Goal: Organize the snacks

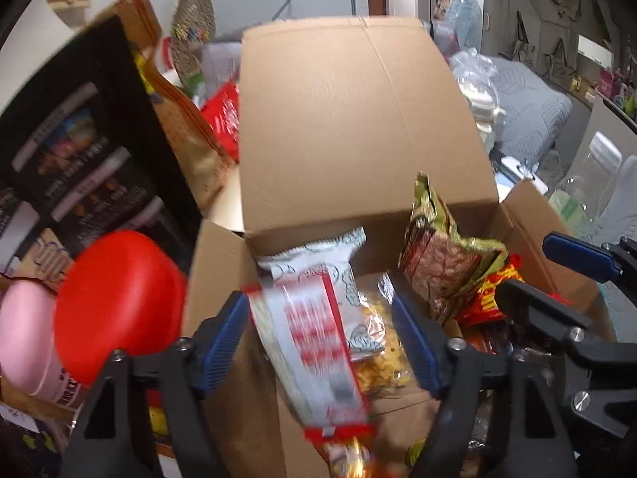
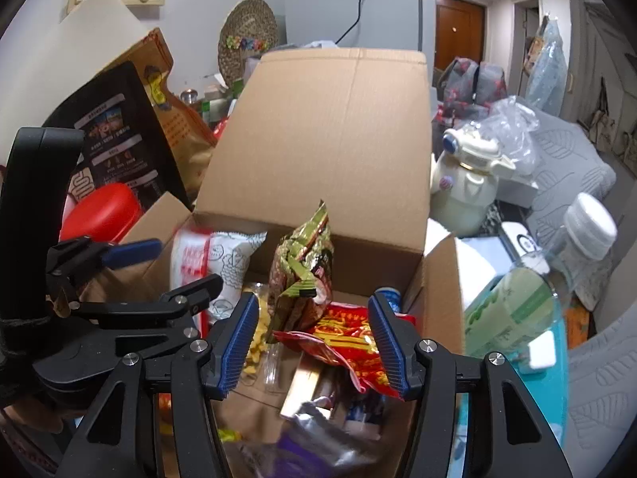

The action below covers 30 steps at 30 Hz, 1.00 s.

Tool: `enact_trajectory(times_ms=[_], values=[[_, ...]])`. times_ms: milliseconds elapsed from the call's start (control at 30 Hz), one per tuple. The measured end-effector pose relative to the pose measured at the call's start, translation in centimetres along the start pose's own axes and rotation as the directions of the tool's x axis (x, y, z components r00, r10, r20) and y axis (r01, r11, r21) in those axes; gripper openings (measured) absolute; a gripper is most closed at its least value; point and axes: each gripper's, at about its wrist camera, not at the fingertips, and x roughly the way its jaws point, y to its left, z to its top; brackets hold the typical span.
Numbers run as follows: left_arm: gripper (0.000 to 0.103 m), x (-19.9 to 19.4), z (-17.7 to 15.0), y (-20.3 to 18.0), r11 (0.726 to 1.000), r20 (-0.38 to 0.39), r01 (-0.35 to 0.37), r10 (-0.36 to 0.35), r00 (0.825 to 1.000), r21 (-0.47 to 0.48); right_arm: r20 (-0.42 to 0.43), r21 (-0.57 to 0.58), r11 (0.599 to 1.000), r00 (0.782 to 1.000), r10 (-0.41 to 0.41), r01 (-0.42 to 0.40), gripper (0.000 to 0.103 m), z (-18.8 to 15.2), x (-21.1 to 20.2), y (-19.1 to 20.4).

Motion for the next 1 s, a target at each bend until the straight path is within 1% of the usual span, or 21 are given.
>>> enact_trajectory(times_ms=[233,333,433,533,667,900,1000], values=[[0.075,-2.3,0.2,1.0,0.999,0.041,0.012,-0.011,0.999,-0.036,0.03,0.01,1.0,1.0,-0.003,0.003,0.057,0.1,-1.8,0.1],[0.075,-3.8,-0.2,1.6,0.998,0.059,0.025,-0.022,0.998,-0.058,0.042,-0.006,1.0,0.999,-0.01,0.01,0.057,0.1,-3.0,0.6],[0.075,-5.3,-0.6,1.7,0.997,0.074,0.036,-0.031,0.997,-0.068,0.072,-0.024,0.999,0.997,-0.021,0.023,0.057,0.0,-5.1,1.3],[0.075,-7.5,-1.0,1.5,0.998,0.097,0.041,-0.036,0.995,-0.055,0.105,-0.037,0.999,0.994,-0.024,0.028,0.057,-0.1,-7.3,1.8],[0.075,-11.2,-1.5,1.3,0.999,0.146,0.037,-0.031,0.989,-0.04,0.154,-0.049,0.998,0.988,-0.032,0.04,0.057,-0.3,-10.6,2.7],[0.075,-17.7,-2.9,0.7,1.0,0.231,0.02,-0.014,0.973,-0.022,0.224,-0.05,0.998,0.974,-0.024,0.036,0.057,-1.2,-15.9,3.7],[0.075,-19.8,-3.6,0.4,1.0,0.254,0.018,-0.014,0.967,-0.014,0.25,-0.043,0.998,0.968,-0.028,0.04,0.057,-1.9,-18.1,4.1]])
